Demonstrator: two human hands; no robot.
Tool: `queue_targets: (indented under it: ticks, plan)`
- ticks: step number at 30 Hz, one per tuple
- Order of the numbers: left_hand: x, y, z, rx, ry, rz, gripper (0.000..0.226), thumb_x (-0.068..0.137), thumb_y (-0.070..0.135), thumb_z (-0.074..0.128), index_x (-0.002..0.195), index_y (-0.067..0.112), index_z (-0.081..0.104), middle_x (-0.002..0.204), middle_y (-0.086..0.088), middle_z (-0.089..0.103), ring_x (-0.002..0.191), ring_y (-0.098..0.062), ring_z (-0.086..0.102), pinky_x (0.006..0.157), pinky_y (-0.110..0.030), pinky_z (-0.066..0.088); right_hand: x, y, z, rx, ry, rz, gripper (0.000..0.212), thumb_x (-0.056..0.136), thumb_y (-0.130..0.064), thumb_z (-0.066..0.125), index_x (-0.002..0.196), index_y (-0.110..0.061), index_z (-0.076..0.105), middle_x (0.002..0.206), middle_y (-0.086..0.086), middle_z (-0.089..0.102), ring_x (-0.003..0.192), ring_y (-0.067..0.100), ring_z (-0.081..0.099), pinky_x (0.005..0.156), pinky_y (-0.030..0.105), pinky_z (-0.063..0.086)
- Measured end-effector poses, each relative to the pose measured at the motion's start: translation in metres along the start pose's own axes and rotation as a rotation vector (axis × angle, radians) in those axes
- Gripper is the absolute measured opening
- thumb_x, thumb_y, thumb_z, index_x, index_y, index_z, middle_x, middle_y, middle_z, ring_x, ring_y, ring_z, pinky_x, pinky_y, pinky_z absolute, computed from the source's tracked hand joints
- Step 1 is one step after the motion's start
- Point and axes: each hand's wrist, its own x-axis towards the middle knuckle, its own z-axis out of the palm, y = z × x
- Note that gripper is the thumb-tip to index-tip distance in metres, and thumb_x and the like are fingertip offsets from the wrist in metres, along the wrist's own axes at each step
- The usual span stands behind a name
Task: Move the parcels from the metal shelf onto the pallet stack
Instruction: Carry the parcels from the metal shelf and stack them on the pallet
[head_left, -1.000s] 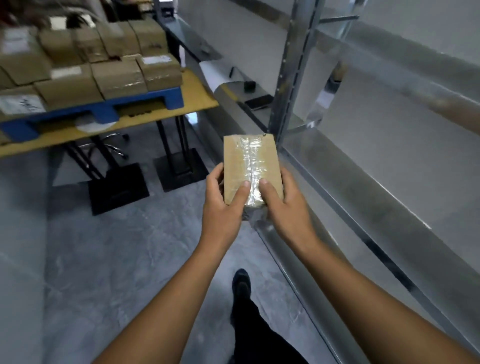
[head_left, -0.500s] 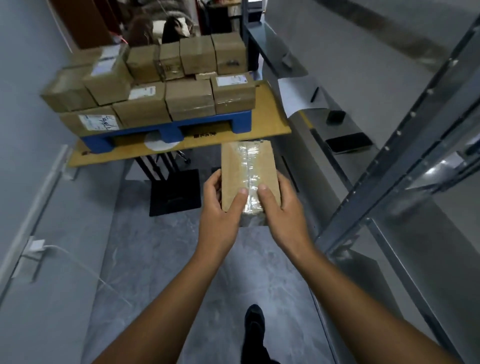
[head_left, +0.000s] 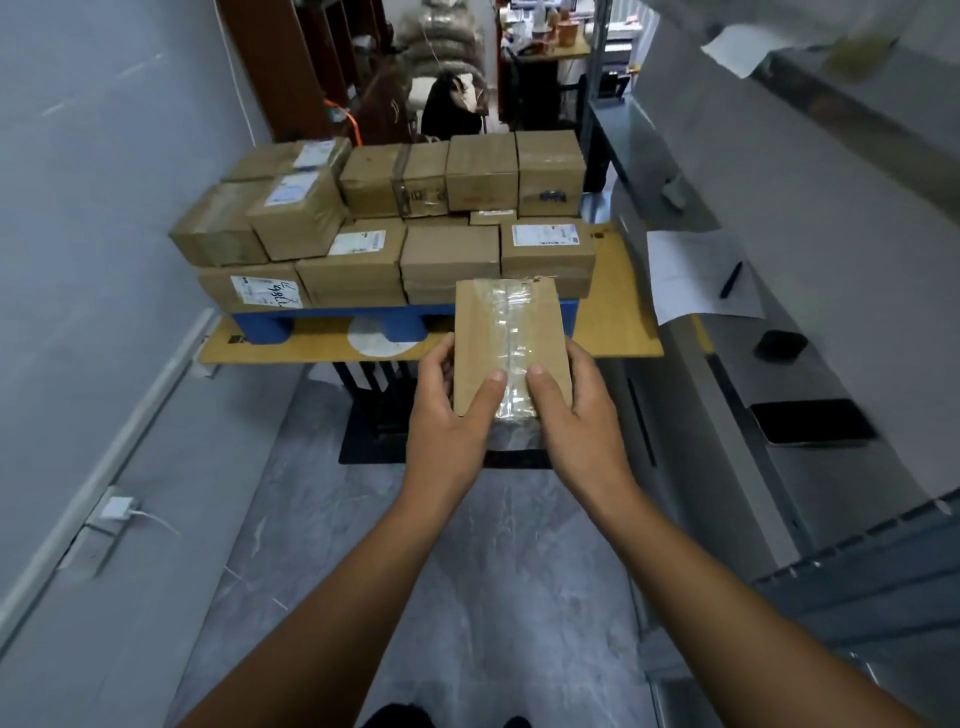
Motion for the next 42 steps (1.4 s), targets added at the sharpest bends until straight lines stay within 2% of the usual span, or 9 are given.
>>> queue_targets:
  ticks: [9,13,17,20,25,29,33,37,42]
  plan:
    - [0.097,-0.024,-0.047,0.013,0.006,0.004,0.058,0.091,0.047,0.07,0.142,0.037,0.045,0.12,0.044,0.059,0.113,0.012,0.061,0.082,-0.007,0.05,0.081,-0.006,0.074,-0.021,-0.016,0.0,0.045,0.107,-0.036,0.052,0.152,-0.03,0.047,0.139,-0.006,0.052,0.12,-0.004,0.054,0.106,0.034,0.049]
    - [0.16,-0.042,-0.081,0.068,-0.019,-0.002,0.058,0.084,0.062,0.068,0.137,0.05,0.045,0.128,0.033,0.061,0.118,0.007,0.061,0.084,-0.011,0.053,0.125,-0.007,0.12,-0.033,-0.003,0.017,0.045,0.108,-0.033,0.05,0.153,-0.031,0.047,0.14,-0.004,0.053,0.125,0.003,0.054,0.111,0.038,0.047]
    - [0.231,-0.061,-0.113,0.056,-0.071,-0.015,0.057,0.085,0.06,0.069,0.135,0.051,0.044,0.137,0.021,0.06,0.123,0.003,0.06,0.102,-0.03,0.055,0.178,-0.008,0.176,-0.062,0.005,0.027,0.035,0.108,-0.034,0.048,0.143,-0.037,0.05,0.14,-0.005,0.056,0.128,0.005,0.054,0.115,0.044,0.044]
    - [0.284,-0.072,-0.141,0.06,-0.099,-0.044,0.059,0.085,0.061,0.068,0.137,0.047,0.046,0.142,0.016,0.058,0.131,-0.002,0.057,0.109,-0.039,0.051,0.216,-0.013,0.218,-0.094,0.009,0.049,0.051,0.101,-0.04,0.045,0.151,-0.031,0.048,0.14,-0.001,0.058,0.131,0.015,0.055,0.114,0.049,0.046]
    - [0.364,-0.087,-0.19,0.244,-0.05,0.021,0.056,0.086,0.073,0.058,0.136,0.051,0.047,0.133,0.035,0.049,0.121,0.022,0.044,0.096,-0.014,0.038,0.278,-0.011,0.276,-0.132,0.031,0.08,0.056,0.1,-0.043,0.043,0.155,-0.029,0.044,0.144,0.0,0.056,0.134,0.018,0.054,0.113,0.05,0.047]
    - [0.415,-0.09,-0.217,0.35,0.004,0.108,0.054,0.089,0.068,0.056,0.137,0.043,0.051,0.137,0.024,0.051,0.116,0.031,0.037,0.091,-0.004,0.03,0.319,-0.008,0.307,-0.159,0.042,0.094,0.052,0.105,-0.039,0.044,0.156,-0.027,0.043,0.145,0.0,0.054,0.136,0.017,0.051,0.114,0.051,0.045]
    - [0.454,-0.095,-0.227,0.405,0.001,0.134,0.056,0.091,0.066,0.055,0.139,0.037,0.052,0.138,0.023,0.05,0.12,0.018,0.043,0.096,-0.008,0.03,0.357,-0.001,0.331,-0.148,0.032,0.13,0.045,0.109,-0.033,0.045,0.153,-0.029,0.046,0.142,0.001,0.054,0.134,0.019,0.053,0.114,0.051,0.045]
    - [0.494,-0.102,-0.226,0.527,-0.024,0.165,0.06,0.094,0.057,0.059,0.144,0.025,0.052,0.147,0.007,0.052,0.136,-0.009,0.047,0.111,-0.029,0.04,0.392,0.013,0.348,-0.123,0.034,0.157,0.044,0.11,-0.032,0.044,0.153,-0.027,0.046,0.144,0.004,0.056,0.134,0.021,0.055,0.113,0.051,0.047]
    - [0.523,-0.106,-0.221,0.718,-0.095,0.114,0.063,0.098,0.047,0.065,0.147,0.011,0.051,0.153,-0.008,0.051,0.146,-0.025,0.04,0.121,-0.049,0.034,0.421,0.026,0.362,-0.094,0.014,0.192,0.049,0.11,-0.032,0.045,0.158,-0.024,0.041,0.151,0.003,0.053,0.14,0.021,0.052,0.117,0.051,0.043]
